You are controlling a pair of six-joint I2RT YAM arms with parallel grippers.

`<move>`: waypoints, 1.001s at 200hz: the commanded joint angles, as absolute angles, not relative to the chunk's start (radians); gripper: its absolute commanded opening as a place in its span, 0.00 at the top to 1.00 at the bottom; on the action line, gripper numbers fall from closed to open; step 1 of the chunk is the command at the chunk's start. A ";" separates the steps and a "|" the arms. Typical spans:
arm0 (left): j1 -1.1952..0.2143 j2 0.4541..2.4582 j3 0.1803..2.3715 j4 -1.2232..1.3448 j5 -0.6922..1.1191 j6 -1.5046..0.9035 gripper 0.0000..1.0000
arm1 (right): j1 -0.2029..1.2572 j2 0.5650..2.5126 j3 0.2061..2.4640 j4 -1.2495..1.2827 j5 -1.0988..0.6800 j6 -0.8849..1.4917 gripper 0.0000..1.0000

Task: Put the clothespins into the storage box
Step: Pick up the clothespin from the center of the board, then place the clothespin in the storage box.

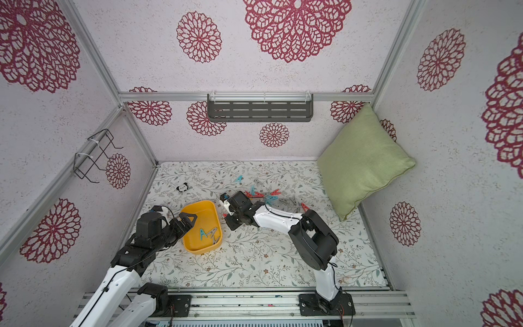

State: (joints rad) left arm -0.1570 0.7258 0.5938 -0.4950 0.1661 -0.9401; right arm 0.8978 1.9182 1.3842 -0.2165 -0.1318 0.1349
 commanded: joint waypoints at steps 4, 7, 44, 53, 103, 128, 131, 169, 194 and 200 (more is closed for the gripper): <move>-0.075 0.692 0.630 -0.563 0.157 -0.897 0.02 | 0.961 1.891 1.471 -0.253 -0.151 0.149 0.95; -0.061 0.689 0.630 -0.566 0.161 -0.896 0.02 | 0.964 1.894 1.478 -0.255 -0.153 0.149 0.95; 0.050 0.666 0.627 -0.590 0.202 -0.891 0.03 | 1.033 2.011 1.612 -0.278 -0.171 0.157 0.95; 0.066 0.658 0.625 -0.599 0.199 -0.890 0.03 | 1.043 2.043 1.637 -0.279 -0.177 0.163 0.95; 0.120 0.602 0.600 -0.639 0.215 -0.894 0.03 | 1.057 2.179 1.708 -0.266 -0.208 0.193 0.91; 0.121 0.594 0.583 -0.636 0.237 -0.896 0.03 | 1.057 2.185 1.716 -0.263 -0.203 0.192 0.71; 0.121 0.595 0.582 -0.633 0.243 -0.895 0.03 | 1.057 2.183 1.716 -0.263 -0.201 0.191 0.68; 0.115 0.634 0.578 -0.592 0.311 -0.897 0.03 | 1.052 2.130 1.714 -0.267 -0.159 0.186 0.51; 0.092 0.655 0.592 -0.573 0.316 -0.897 0.03 | 1.035 2.066 1.689 -0.256 -0.135 0.194 0.50; 0.084 0.661 0.597 -0.569 0.315 -0.897 0.03 | 1.030 2.048 1.681 -0.253 -0.124 0.197 0.50</move>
